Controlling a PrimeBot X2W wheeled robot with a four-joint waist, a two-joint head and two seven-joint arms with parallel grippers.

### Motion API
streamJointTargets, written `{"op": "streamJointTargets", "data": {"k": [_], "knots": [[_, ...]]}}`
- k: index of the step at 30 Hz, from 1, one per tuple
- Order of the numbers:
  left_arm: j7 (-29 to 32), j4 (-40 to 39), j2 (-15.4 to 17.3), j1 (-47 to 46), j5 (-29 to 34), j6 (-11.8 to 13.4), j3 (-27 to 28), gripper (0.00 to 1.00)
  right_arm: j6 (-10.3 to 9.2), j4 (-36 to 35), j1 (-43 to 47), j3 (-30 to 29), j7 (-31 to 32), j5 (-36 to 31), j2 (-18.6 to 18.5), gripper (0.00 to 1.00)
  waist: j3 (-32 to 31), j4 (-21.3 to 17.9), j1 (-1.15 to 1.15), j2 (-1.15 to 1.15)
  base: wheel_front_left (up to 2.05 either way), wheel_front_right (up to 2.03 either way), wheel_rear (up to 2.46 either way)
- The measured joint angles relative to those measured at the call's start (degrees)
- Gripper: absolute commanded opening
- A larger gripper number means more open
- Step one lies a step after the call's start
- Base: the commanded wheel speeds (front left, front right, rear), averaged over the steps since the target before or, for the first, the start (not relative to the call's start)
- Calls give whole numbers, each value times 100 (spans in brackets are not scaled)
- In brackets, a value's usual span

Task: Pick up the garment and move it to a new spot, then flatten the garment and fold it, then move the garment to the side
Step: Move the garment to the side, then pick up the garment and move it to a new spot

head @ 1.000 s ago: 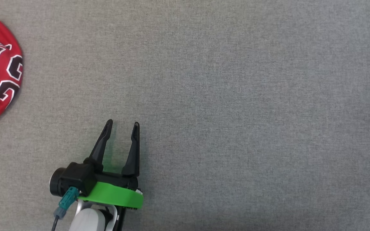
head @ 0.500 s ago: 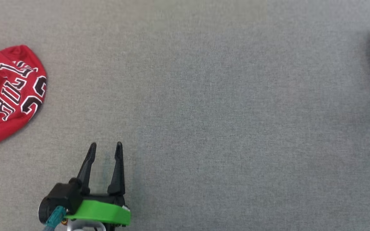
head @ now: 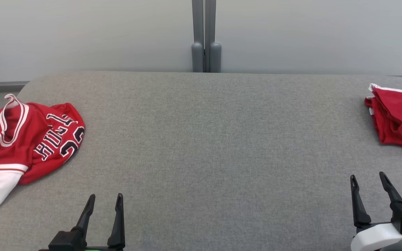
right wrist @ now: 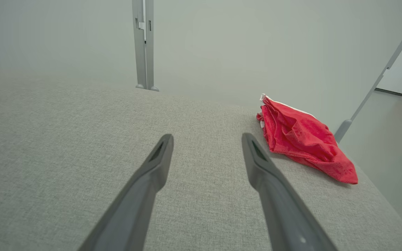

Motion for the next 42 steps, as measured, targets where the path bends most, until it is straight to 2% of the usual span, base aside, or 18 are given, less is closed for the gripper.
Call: {"op": "streamJointTargets", "data": {"k": [10,21,28,42], "knots": [[0,-58,1,52,-7,-47,22,100,0,-141,76,20,0,-51,238,100,-92,-289,0,0,0,0,0],[1,-92,0,42,-46,-66,-34,100,0,-144,162,30,0,-46,282,100,-66,-71,0,0,0,0,0],[0,-86,0,27,-21,-65,2,100,0,-127,127,219,0,9,314,100,-85,474,0,0,0,0,0],[0,-211,2,175,-197,-14,192,100,0,31,-48,537,0,83,338,100,-108,2037,0,0,0,0,0]]}}
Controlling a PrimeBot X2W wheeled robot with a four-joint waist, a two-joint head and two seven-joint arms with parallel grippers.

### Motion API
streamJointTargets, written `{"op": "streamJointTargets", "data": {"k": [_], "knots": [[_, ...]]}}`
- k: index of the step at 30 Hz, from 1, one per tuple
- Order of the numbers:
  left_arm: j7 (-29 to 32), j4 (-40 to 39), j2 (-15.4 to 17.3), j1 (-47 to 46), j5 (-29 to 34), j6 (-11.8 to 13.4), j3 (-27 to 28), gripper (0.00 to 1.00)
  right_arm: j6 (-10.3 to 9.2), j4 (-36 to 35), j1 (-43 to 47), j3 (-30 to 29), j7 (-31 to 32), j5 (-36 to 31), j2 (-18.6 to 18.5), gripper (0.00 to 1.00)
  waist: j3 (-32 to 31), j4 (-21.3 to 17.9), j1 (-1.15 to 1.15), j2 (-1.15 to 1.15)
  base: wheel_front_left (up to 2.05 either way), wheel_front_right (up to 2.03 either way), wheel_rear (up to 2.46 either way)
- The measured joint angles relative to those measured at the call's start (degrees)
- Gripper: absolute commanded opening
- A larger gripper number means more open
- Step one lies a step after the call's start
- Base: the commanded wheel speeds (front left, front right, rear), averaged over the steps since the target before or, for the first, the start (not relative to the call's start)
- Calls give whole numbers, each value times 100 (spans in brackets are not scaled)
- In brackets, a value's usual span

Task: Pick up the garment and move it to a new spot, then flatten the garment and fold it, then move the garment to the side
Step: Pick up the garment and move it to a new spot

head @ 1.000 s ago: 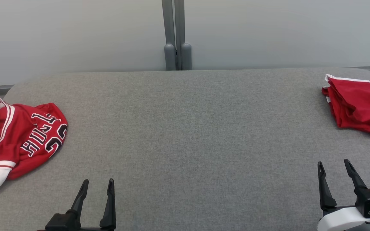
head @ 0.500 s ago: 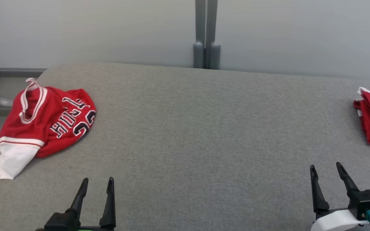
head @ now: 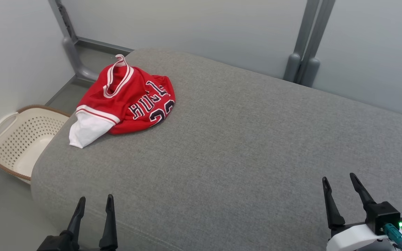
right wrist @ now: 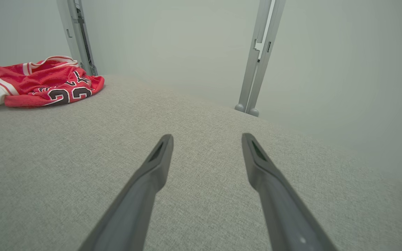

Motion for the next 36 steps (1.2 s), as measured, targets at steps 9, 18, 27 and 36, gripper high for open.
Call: {"op": "streamJointTargets", "data": {"k": [9,18,27,36], "knots": [[0,719,5,-1339,-338,-26,-165,100,0,-268,-547,-12,-1,-104,-558,100,528,346,0,0,0,0,0],[658,2981,199,-4356,-723,-59,-639,100,0,-510,-1550,20,-1,-125,-1374,100,1676,439,0,0,0,0,0],[1088,4826,713,-6069,-1202,68,-483,100,0,-802,-2068,104,-1,-41,-1623,100,3113,51,1,0,0,0,0],[1032,5995,1155,-6480,-1328,389,-215,0,1,-1026,-2165,122,-64,69,-1438,100,3833,-761,0,0,0,0,0]]}}
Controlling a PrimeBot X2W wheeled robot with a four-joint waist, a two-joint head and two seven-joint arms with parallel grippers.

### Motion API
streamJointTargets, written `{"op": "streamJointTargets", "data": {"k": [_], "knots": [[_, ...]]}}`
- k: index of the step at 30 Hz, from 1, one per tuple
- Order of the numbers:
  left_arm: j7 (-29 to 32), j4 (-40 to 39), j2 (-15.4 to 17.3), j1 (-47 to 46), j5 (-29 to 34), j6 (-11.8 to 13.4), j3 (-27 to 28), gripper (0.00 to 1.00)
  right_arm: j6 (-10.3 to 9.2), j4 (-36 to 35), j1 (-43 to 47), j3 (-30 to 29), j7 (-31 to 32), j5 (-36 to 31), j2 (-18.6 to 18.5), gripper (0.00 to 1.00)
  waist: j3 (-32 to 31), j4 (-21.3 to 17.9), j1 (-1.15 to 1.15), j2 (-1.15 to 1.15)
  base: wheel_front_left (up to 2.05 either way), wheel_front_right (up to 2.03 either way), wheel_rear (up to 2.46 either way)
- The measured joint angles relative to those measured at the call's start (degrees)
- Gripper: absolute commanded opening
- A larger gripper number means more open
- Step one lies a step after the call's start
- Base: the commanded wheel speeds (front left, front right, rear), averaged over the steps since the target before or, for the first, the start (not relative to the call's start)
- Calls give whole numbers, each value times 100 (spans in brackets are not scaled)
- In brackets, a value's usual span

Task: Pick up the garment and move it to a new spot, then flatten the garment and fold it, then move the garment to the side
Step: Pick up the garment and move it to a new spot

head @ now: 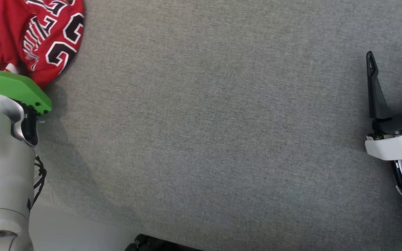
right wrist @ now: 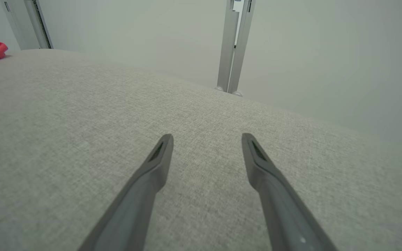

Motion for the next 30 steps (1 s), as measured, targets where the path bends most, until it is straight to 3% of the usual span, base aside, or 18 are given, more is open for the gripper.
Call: {"op": "streamJointTargets", "data": {"k": [3,8,15,21,27,30], "knots": [[-385,79,160,29,-24,193,33,0,-1,59,15,23,0,15,84,100,-20,-215,0,0,0,0,0],[-840,-119,285,232,109,241,-21,0,-2,288,409,-54,3,58,268,100,-321,-388,0,0,0,0,0],[-901,-1209,479,534,613,241,-538,0,-5,591,1089,-10,51,146,709,100,-1038,-507,1,0,0,0,0],[30,-3386,454,1205,988,151,-1193,0,-2,677,1501,-42,55,212,1031,100,-1844,-567,0,0,0,0,0],[1637,-6196,328,2197,1251,0,-2246,0,-2,683,1700,-92,55,264,1225,100,-2478,-852,0,0,0,0,0],[2199,-6835,92,2460,1369,-120,-2941,0,-2,687,1717,-125,55,290,1277,100,-2646,-1100,0,1,0,0,0]]}}
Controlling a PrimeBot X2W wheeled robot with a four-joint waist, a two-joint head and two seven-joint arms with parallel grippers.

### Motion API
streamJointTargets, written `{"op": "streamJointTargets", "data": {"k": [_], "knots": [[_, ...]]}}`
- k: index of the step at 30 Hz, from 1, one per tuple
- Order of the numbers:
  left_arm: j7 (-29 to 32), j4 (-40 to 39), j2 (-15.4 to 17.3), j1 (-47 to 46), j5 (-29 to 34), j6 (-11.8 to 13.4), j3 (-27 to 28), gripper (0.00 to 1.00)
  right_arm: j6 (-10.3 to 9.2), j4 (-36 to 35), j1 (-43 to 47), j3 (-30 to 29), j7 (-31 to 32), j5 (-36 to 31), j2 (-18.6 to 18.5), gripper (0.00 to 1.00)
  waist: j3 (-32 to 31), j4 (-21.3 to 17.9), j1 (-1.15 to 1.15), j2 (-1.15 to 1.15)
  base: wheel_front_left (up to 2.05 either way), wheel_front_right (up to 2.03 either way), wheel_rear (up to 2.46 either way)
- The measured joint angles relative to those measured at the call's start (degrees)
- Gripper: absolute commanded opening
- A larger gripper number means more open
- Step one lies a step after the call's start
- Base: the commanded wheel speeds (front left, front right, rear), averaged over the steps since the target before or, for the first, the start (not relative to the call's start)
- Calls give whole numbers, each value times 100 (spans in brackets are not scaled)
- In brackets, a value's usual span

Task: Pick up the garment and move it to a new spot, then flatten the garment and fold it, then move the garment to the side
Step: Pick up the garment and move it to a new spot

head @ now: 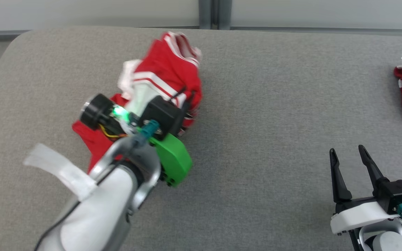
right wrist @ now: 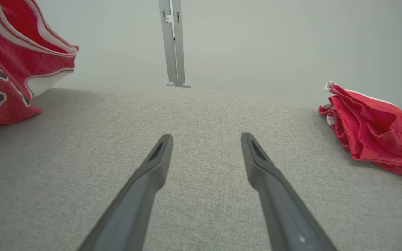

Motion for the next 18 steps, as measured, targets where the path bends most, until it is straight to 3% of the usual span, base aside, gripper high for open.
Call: {"op": "streamJointTargets", "data": {"k": [4,8,13,16,17,18], "knots": [[276,-14,-497,158,74,-94,-824,0,0,35,-26,-10,1,49,67,100,-140,-388,0,0,0,0,0],[125,636,-964,119,328,-70,-1305,0,0,63,-159,-3,0,96,108,100,-174,-830,0,0,0,0,0],[-392,1562,-1179,-70,517,167,-1681,0,0,124,-285,-66,0,176,158,100,-99,-1424,0,0,0,0,0],[-806,1954,-1233,-284,549,160,-2008,0,0,170,-290,-143,0,201,165,100,-34,-1751,0,0,0,0,0],[-1076,1982,-1232,-326,464,160,-2111,33,0,199,-287,-151,0,230,165,100,-7,-1858,0,0,0,0,0],[-1245,1981,-1243,-332,214,186,-2209,83,0,232,-287,-151,0,274,166,100,20,-1954,0,0,0,0,0]]}}
